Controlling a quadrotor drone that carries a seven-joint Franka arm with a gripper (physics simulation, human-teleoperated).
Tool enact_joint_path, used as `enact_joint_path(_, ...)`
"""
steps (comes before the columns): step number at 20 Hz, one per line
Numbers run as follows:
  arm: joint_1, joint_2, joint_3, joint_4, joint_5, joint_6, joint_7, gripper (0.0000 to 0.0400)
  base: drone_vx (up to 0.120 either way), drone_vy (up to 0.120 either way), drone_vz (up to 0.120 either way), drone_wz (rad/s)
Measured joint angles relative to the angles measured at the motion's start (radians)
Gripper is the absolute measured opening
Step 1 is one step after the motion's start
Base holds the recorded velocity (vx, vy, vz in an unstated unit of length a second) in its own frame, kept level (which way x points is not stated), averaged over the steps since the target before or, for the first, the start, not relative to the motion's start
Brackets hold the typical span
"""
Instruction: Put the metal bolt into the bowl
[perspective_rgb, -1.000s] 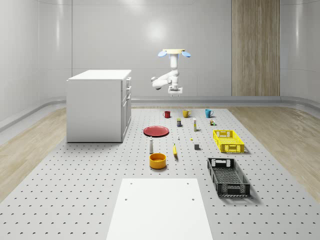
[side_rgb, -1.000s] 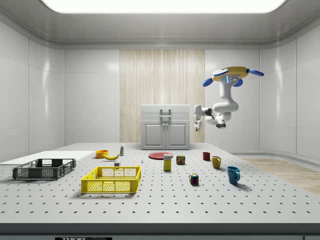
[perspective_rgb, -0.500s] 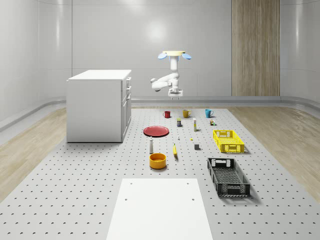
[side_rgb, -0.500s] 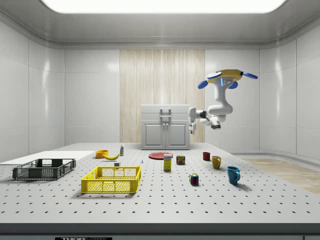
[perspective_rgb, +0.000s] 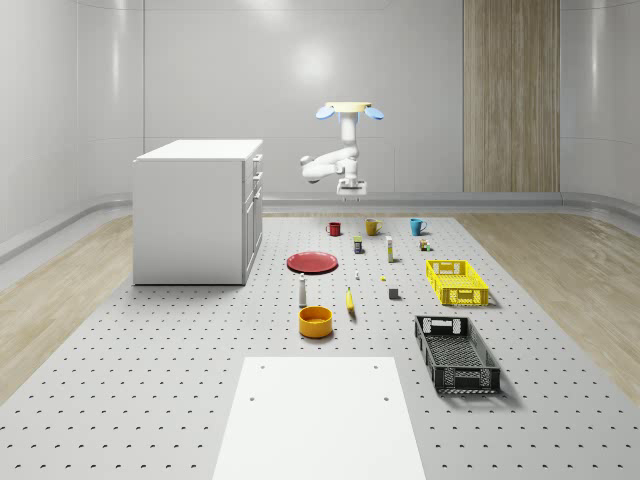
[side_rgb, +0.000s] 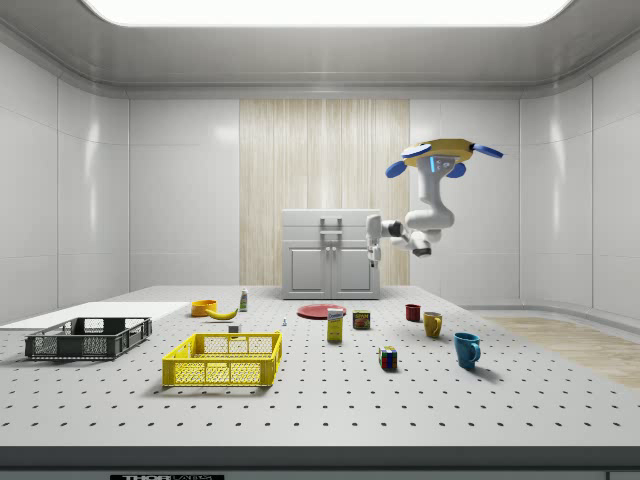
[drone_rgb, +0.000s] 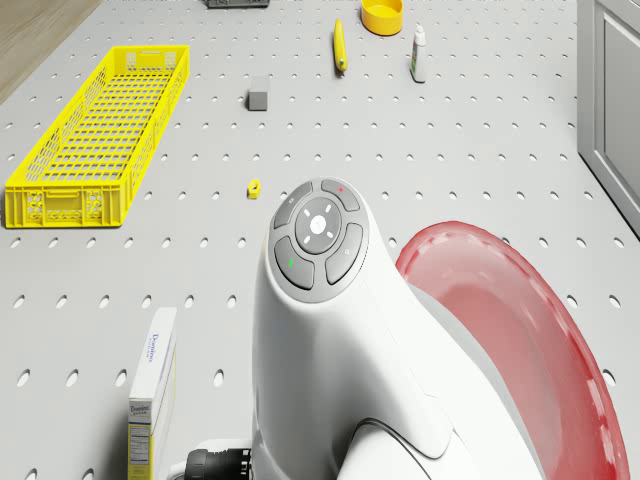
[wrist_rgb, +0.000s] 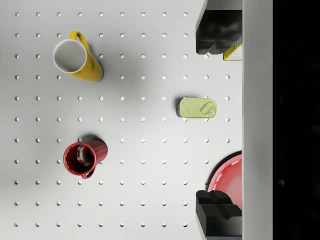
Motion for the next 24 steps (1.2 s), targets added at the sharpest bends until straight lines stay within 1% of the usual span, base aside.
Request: enact_joint_path(24, -0.027, -0.094, 0.023, 0.006, 0.045, 0.088, 0.024, 0.04, 0.12, 0.0, 0.0, 0.0)
